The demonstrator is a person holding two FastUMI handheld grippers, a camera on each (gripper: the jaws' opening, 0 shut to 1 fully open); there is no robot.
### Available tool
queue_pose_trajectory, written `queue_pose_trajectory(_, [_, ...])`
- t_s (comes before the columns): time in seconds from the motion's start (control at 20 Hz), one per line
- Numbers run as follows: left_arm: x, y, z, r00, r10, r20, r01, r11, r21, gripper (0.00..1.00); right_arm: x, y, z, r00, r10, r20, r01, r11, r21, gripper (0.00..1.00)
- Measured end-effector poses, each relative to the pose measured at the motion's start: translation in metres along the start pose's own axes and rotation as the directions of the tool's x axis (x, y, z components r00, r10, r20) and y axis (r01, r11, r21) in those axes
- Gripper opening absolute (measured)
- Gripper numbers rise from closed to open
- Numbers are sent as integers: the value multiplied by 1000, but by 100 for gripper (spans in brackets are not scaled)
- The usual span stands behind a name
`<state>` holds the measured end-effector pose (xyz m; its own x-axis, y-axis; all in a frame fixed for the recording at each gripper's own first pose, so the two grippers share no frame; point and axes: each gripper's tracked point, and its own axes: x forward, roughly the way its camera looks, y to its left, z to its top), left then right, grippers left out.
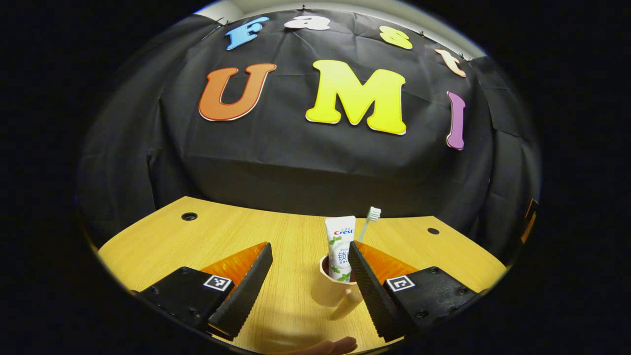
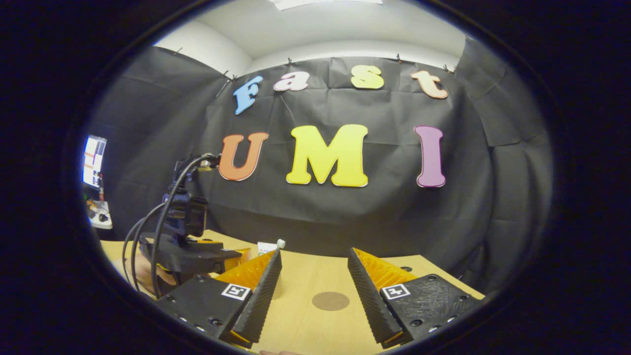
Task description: Put the toothbrush and toothpaste on the desktop into the cup, then pick up the cup and place it on the coaster on the desktop.
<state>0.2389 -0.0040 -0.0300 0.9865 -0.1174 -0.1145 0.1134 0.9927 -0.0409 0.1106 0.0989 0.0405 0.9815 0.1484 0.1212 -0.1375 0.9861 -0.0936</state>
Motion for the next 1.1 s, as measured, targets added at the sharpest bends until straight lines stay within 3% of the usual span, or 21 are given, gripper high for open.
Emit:
queue_pose_trajectory(0.25, [0,-21,-10,997,-35,-70,39,998,53,98,-23,-18,-2,1000,-2,-25,3,998,56,92])
queue_pose_trajectory(0.5, [0,-35,-15,984,-63,-166,78,994,82,97,-40,-42,0,999,12,-35,-8,992,129,93])
queue_pose_trajectory(0.65, [5,-38,-15,974,-41,-224,65,993,101,100,-48,-61,0,1000,-2,-25,5,992,125,94])
queue_pose_trajectory(0.75, [5,-33,-20,961,-4,-278,40,991,127,97,-51,-71,0,1000,-11,-19,14,989,146,94])
queue_pose_trajectory(0.9, [6,-36,-37,923,-12,-384,58,992,108,97,-54,-82,3,1000,-6,-10,8,980,200,93])
queue_pose_trajectory(1.1, [9,-41,-68,840,-21,-543,44,999,30,96,-56,-97,-5,1000,-9,-18,13,973,229,94])
